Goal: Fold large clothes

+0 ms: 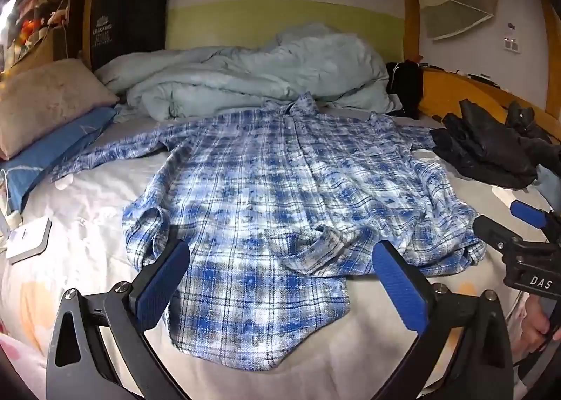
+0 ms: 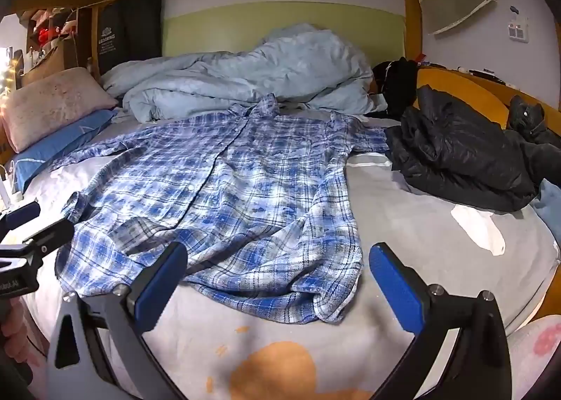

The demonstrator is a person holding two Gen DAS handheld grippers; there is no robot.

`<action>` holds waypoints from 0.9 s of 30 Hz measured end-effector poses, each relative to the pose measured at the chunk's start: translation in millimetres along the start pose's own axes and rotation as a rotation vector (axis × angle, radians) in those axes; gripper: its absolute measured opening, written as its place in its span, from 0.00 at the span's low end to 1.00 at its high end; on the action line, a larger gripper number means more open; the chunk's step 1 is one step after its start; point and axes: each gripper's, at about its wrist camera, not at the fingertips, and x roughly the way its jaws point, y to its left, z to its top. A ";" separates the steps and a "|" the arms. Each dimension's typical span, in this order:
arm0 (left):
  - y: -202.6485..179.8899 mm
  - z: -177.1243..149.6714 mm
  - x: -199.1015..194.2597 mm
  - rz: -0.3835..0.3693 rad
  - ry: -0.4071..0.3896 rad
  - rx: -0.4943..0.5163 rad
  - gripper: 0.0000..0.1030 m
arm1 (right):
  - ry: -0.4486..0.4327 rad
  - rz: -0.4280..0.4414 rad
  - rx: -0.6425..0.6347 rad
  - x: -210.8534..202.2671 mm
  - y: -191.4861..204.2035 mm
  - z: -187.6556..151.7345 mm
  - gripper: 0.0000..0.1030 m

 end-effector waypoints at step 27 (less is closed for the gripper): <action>-6.6 -0.3 -5.7 0.018 -0.024 0.017 1.00 | 0.012 0.005 -0.004 2.4 2.2 -2.9 1.00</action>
